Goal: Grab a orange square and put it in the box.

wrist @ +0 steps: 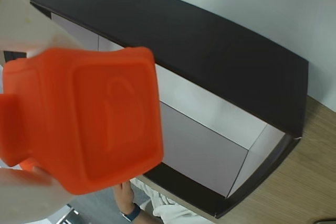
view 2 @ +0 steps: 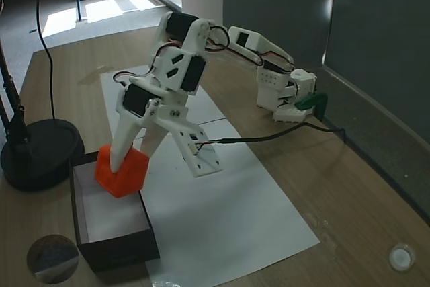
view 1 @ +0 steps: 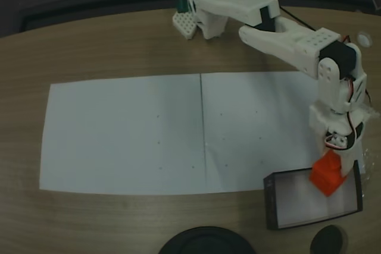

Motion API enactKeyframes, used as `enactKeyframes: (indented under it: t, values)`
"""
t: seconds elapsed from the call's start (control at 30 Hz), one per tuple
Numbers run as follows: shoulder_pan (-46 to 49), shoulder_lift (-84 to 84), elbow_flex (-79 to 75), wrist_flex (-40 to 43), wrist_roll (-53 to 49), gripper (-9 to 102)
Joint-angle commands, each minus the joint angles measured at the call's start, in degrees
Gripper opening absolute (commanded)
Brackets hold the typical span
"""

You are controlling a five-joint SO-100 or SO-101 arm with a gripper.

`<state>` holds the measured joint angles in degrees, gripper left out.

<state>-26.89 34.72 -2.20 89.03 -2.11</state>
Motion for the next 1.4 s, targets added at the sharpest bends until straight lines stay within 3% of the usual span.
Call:
enactKeyframes:
  t: [0.0,0.13,0.2,0.47,0.63,0.87,1.07,1.23,1.37]
  values:
    - [0.62,1.32,-3.16,-1.05,0.26,7]
    - [1.76,2.02,-3.16,-0.62,3.08,33]
    - [2.02,2.02,-3.25,-0.26,2.20,38]
    - [3.96,3.52,-3.25,0.44,0.88,25]
    - [9.76,16.08,-3.34,3.25,0.35,-1]
    - [23.91,44.30,-2.46,10.20,-1.41,0]
    - [32.08,68.73,-1.58,10.20,-1.93,0]
    - [38.76,86.48,12.74,10.20,-1.93,0]
    - [37.00,100.72,30.23,10.02,-1.93,0]
